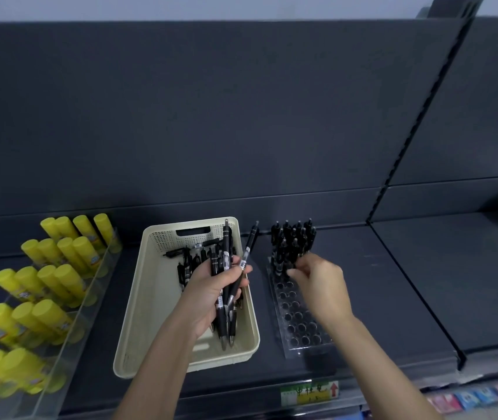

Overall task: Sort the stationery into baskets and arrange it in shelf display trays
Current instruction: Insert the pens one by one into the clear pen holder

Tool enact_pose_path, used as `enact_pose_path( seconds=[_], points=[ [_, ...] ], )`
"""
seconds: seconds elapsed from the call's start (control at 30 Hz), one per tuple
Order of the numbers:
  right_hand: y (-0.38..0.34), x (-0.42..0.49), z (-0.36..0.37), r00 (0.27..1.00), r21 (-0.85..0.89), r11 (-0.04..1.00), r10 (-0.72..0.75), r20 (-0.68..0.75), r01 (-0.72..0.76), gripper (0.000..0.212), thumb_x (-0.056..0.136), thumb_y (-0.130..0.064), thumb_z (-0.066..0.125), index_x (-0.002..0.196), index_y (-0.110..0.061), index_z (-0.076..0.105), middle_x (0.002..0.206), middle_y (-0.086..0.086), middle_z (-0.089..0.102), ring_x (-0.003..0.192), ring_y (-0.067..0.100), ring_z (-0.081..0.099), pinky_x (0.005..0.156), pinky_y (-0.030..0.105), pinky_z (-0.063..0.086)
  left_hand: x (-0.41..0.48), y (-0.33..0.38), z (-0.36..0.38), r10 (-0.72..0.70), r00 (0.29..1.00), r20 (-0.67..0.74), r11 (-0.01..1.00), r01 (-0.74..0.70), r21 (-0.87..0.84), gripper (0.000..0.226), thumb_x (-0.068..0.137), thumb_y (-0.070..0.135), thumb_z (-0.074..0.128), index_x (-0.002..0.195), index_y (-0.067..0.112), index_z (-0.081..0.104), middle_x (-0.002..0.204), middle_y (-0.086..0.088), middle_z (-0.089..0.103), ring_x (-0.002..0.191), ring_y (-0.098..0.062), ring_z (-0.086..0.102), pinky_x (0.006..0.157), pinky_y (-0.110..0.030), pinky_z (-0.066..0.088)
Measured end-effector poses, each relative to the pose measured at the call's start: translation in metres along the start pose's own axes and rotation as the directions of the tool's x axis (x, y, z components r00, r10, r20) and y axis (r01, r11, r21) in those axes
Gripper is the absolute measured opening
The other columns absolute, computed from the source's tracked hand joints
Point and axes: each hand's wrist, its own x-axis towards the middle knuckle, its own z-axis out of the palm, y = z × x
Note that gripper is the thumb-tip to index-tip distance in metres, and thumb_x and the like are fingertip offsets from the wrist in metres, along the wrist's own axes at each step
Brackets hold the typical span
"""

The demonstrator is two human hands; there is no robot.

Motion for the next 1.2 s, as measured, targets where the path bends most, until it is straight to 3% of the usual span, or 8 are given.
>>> enact_pose_path(
  seconds=[0.23,0.43,0.6,0.7,0.77,0.87,1.03,1.2],
  points=[
    [-0.031,-0.008,-0.008,0.989,0.407,0.91,0.015,0.15,-0.076,0.01,0.085,-0.016,0.067,0.076,-0.016,0.069,0.063,-0.004,0.067,0.054,0.0,0.062,0.052,0.013,0.046,-0.002,0.001,0.002,0.043,0.994,0.097,0.999,-0.043,0.001,0.026,0.085,0.013,0.068,0.111,0.013,0.063,0.103,-0.011,0.073,0.077,-0.013,0.067,0.063,-0.025,0.054],
    [-0.055,-0.006,-0.01,0.949,0.673,0.699,0.025,0.316,-0.242,0.014,0.088,-0.01,0.065,0.075,-0.005,0.062,0.064,0.004,0.066,0.06,0.009,0.062,0.057,0.018,0.05,-0.003,-0.003,0.003,0.013,0.978,0.208,0.991,-0.041,0.127,0.03,0.08,0.022,0.073,0.108,0.015,0.065,0.1,-0.008,0.072,0.082,-0.017,0.067,0.065,-0.027,0.053],
    [-0.054,-0.006,-0.016,0.972,0.805,0.545,0.101,0.215,-0.234,0.015,0.086,-0.005,0.065,0.075,-0.007,0.055,0.072,0.009,0.067,0.062,0.012,0.063,0.058,0.023,0.054,-0.002,-0.004,0.003,-0.01,0.998,0.061,1.0,0.009,0.016,0.03,0.08,0.018,0.071,0.108,0.008,0.063,0.09,-0.008,0.071,0.076,-0.02,0.069,0.062,-0.027,0.055],
    [-0.044,-0.001,-0.027,0.988,0.764,0.631,0.142,0.054,-0.133,0.018,0.086,-0.008,0.066,0.073,-0.009,0.053,0.071,0.009,0.065,0.061,0.013,0.063,0.062,0.031,0.055,-0.001,-0.001,0.002,-0.037,0.998,0.056,0.999,0.038,-0.023,0.031,0.075,0.022,0.074,0.1,0.008,0.062,0.077,-0.004,0.064,0.063,-0.013,0.059,0.055,-0.024,0.052],
    [-0.034,0.002,-0.032,0.987,0.632,0.773,0.138,-0.079,-0.058,0.02,0.085,-0.013,0.067,0.071,-0.011,0.052,0.067,0.004,0.062,0.061,0.013,0.061,0.065,0.033,0.053,0.0,-0.001,0.002,-0.067,0.995,0.076,0.997,0.069,-0.032,0.03,0.077,0.024,0.074,0.099,0.008,0.06,0.074,-0.002,0.062,0.059,-0.012,0.055,0.051,-0.023,0.048],
    [-0.019,0.004,-0.033,0.973,0.398,0.917,0.095,-0.211,-0.003,0.018,0.085,-0.02,0.067,0.073,-0.019,0.054,0.068,-0.008,0.062,0.065,0.004,0.058,0.06,0.012,0.044,0.003,-0.002,0.001,-0.114,0.991,0.07,0.992,0.117,-0.046,0.021,0.087,0.02,0.067,0.1,0.005,0.059,0.074,-0.003,0.063,0.059,-0.013,0.056,0.05,-0.023,0.048],
    [-0.002,0.005,-0.021,0.969,0.252,0.967,0.033,-0.244,0.031,0.013,0.087,-0.018,0.066,0.081,-0.019,0.054,0.071,-0.014,0.059,0.068,-0.003,0.057,0.059,0.004,0.041,0.007,-0.004,-0.002,-0.146,0.989,0.004,0.978,0.145,-0.149,0.011,0.088,0.0,0.056,0.099,-0.001,0.058,0.077,-0.01,0.067,0.061,-0.016,0.061,0.051,-0.026,0.051],
    [0.006,0.006,-0.01,0.984,0.133,0.99,-0.015,-0.177,0.039,0.013,0.088,-0.016,0.065,0.08,-0.011,0.056,0.074,0.0,0.063,0.071,0.015,0.06,0.065,0.026,0.049,0.006,-0.006,-0.004,-0.119,0.993,-0.014,0.989,0.118,-0.084,0.016,0.082,-0.001,0.066,0.098,0.001,0.065,0.08,-0.009,0.069,0.064,-0.015,0.062,0.052,-0.025,0.051]
  ],
)
